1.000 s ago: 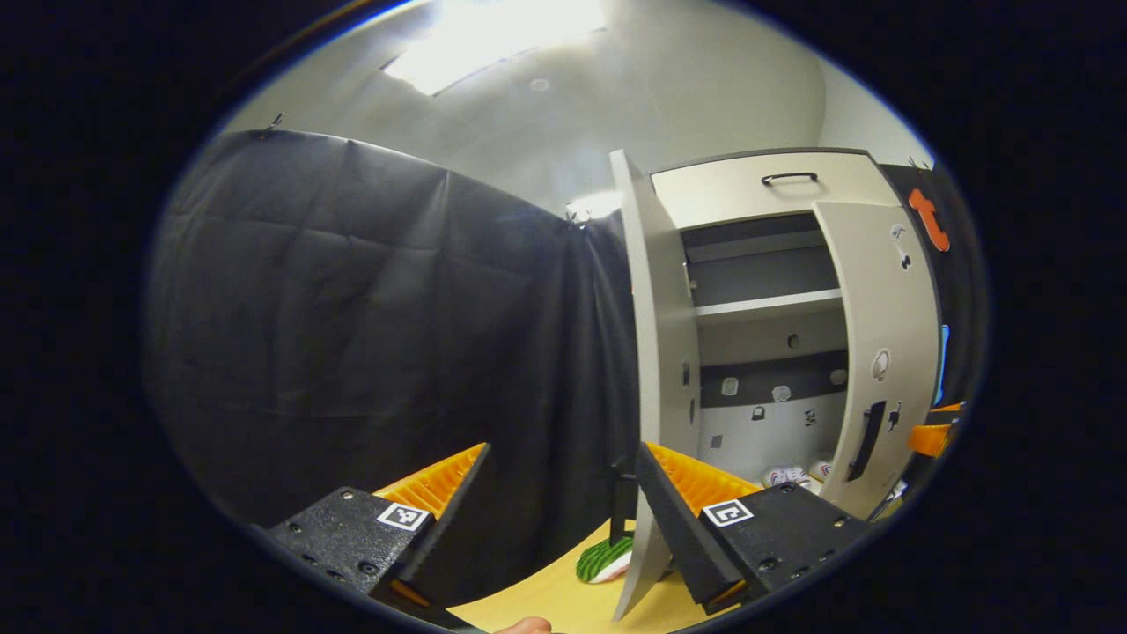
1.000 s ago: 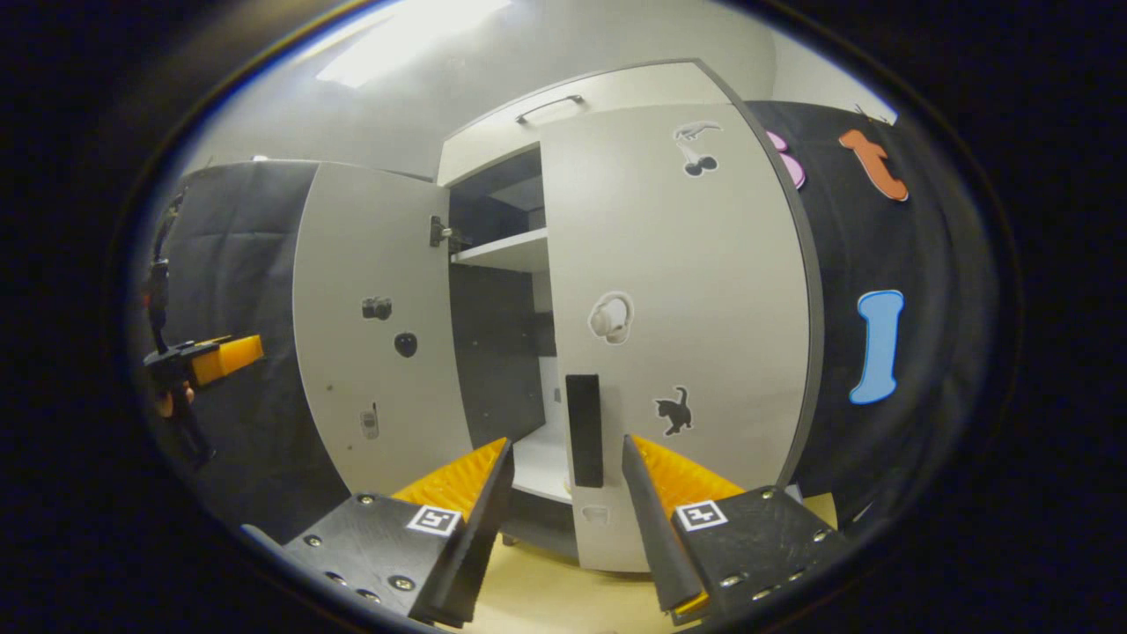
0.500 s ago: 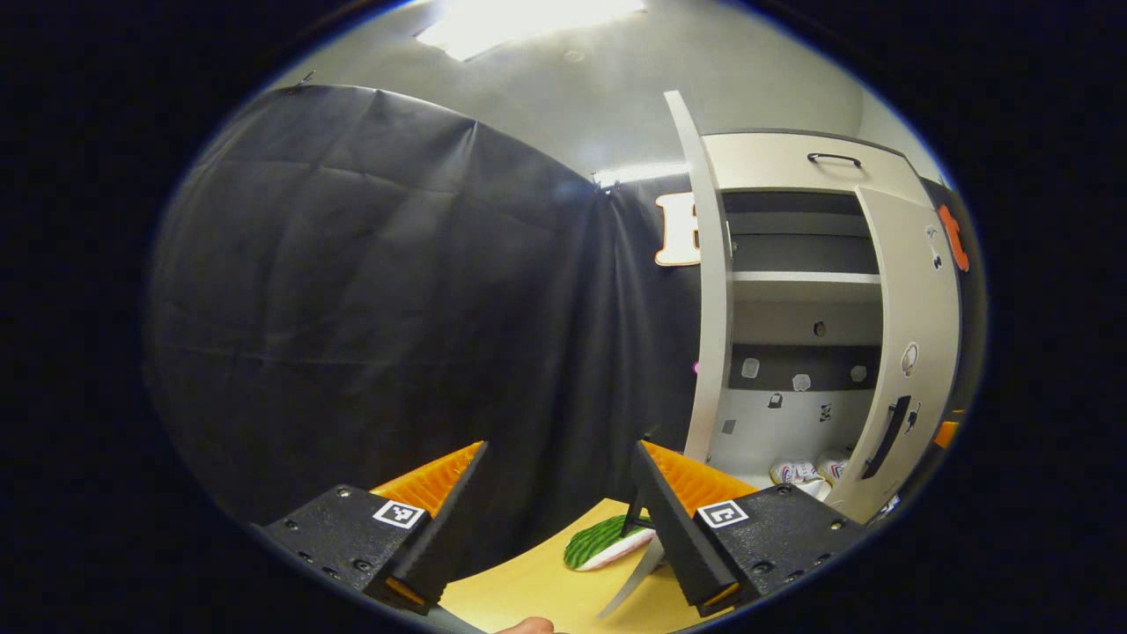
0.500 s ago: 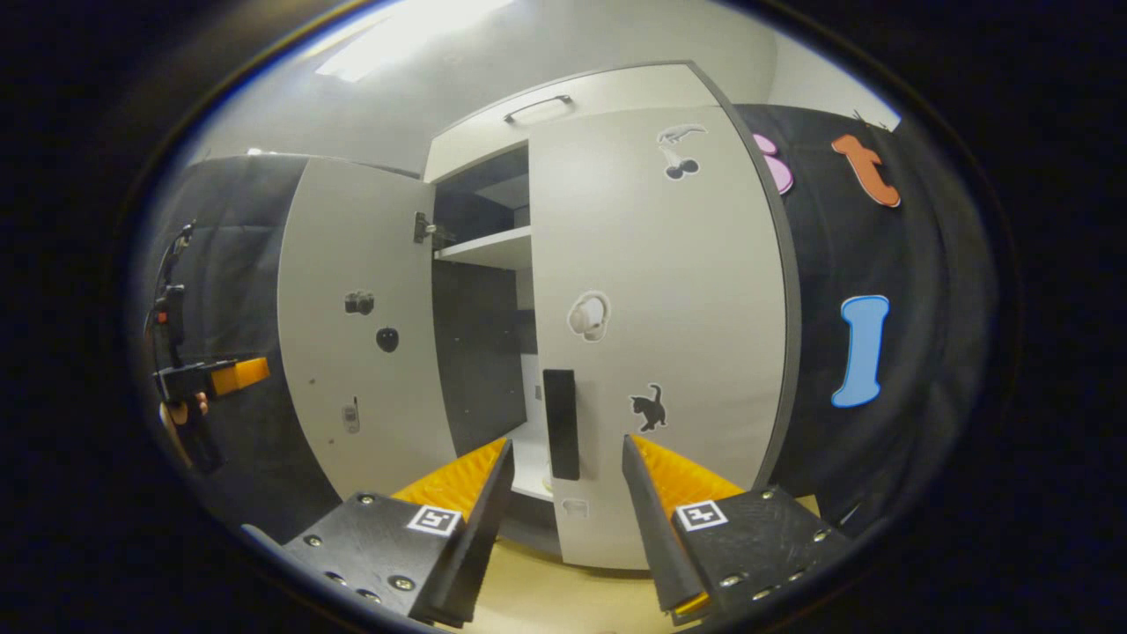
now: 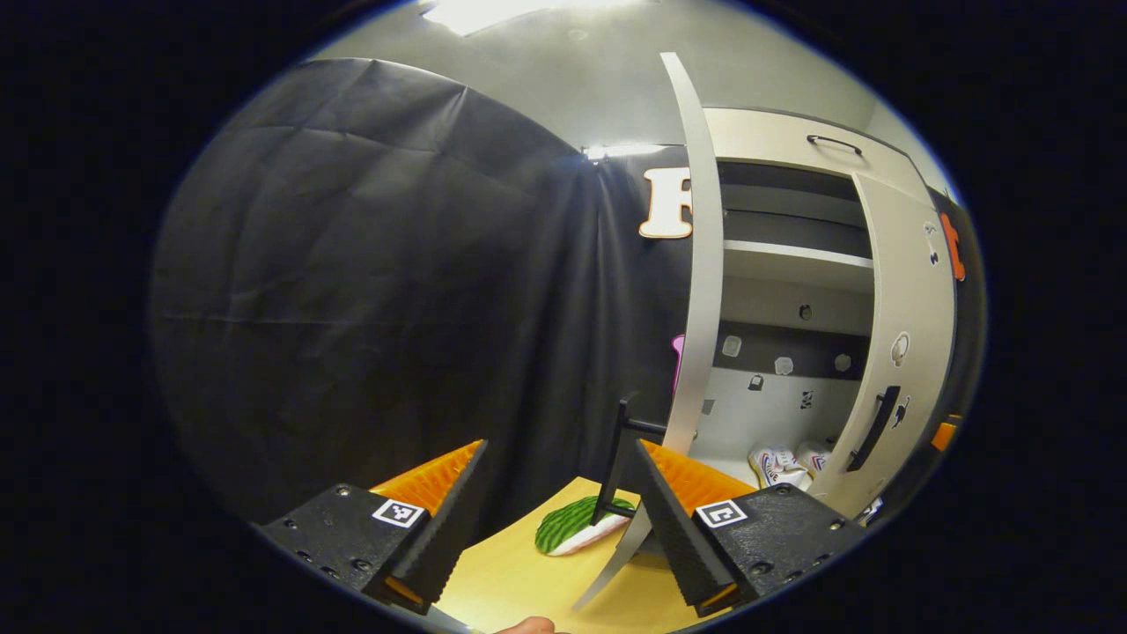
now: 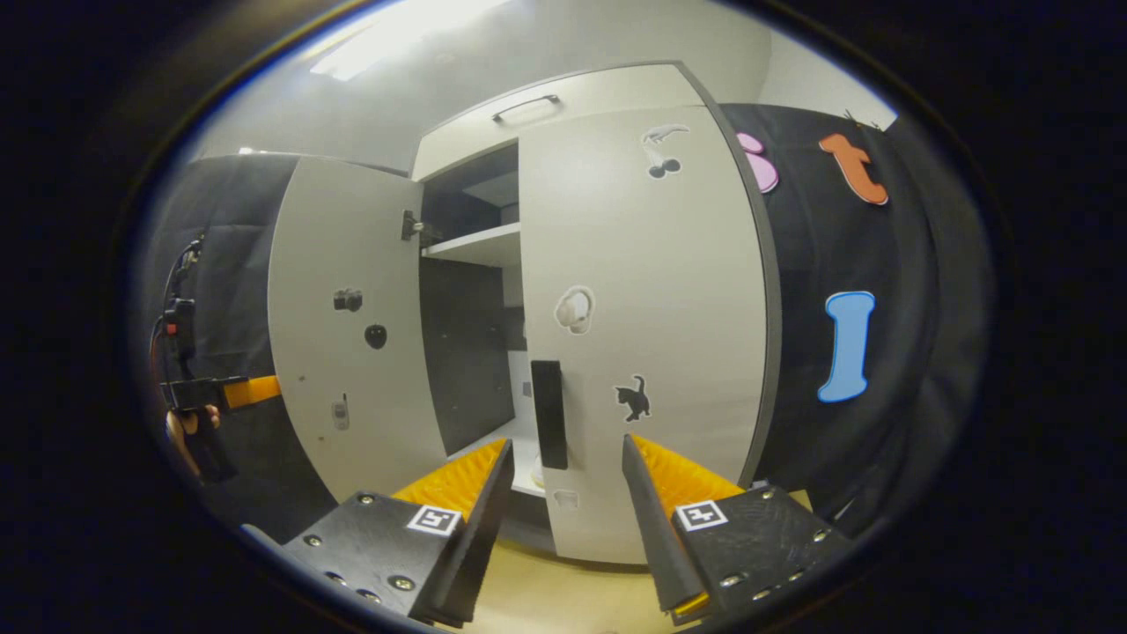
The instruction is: Grab one shoe with the right hand and put it into the shoe cabinet, grab the other shoe with the left hand and put it into the shoe cabinet; then close the right door with the right hand and the left door with the left hand.
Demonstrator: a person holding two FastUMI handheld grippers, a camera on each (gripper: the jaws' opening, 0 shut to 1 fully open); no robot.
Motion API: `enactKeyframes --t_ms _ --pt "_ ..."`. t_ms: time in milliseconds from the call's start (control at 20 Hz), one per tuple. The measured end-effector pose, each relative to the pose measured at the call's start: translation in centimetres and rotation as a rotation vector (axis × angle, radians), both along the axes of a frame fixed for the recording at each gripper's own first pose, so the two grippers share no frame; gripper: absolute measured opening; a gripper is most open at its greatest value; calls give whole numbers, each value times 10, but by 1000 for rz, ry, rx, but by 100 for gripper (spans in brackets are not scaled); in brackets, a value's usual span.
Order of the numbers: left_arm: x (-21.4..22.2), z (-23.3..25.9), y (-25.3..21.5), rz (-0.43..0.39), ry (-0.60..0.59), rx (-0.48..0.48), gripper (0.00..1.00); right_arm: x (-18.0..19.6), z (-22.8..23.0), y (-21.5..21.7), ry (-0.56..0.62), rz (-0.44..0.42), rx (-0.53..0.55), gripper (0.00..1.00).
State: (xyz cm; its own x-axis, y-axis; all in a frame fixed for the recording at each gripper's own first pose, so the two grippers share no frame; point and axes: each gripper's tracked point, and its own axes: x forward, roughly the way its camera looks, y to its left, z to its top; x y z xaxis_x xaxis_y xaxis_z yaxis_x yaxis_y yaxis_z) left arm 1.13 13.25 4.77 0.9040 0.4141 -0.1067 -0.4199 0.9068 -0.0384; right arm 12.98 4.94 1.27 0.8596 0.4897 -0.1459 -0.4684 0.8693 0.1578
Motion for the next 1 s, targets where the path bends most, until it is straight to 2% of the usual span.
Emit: enactKeyframes --t_ms 100,200,250,300,350,450,500,550,600,650,700,750,950,1000 --pt "1 -1 1 0 2 -2 92 0 -1 -5 6 -16 4 70" --pt "3 -1 -3 -20 -5 -2 96 -1 -2 -9 10 -29 12 70" --pt "4 -1 -5 -33 -8 0 95 -1 -2 -10 13 -32 17 70" --pt "4 -1 -6 -43 -8 4 89 -1 -3 -10 17 -33 21 74" --pt "4 -1 -9 -49 -8 12 94 -1 -2 -10 20 -32 24 74" --pt "6 0 -15 -67 -2 45 94 -2 -3 -9 21 -30 22 70" --pt "7 0 -19 -77 1 52 88 -4 -3 -8 21 -28 20 70" --pt "6 1 -23 -92 -1 49 93 -6 -3 -8 21 -25 19 70" --pt "6 1 -27 -110 -4 38 88 -6 -3 -7 22 -23 18 70" --pt "4 0 -34 -129 -6 29 93 -7 -2 -7 22 -21 18 70" --pt "4 0 -40 -142 -10 24 86 -9 -2 -7 23 -19 17 70" --pt "6 -1 -45 -153 -6 27 92 -10 -2 -8 22 -18 17 70" --pt "10 -2 -67 -224 -9 20 91 -14 -1 -12 24 -25 18 70" --pt "12 -3 -76 -248 -11 5 91 -16 -2 -14 28 -27 19 74"
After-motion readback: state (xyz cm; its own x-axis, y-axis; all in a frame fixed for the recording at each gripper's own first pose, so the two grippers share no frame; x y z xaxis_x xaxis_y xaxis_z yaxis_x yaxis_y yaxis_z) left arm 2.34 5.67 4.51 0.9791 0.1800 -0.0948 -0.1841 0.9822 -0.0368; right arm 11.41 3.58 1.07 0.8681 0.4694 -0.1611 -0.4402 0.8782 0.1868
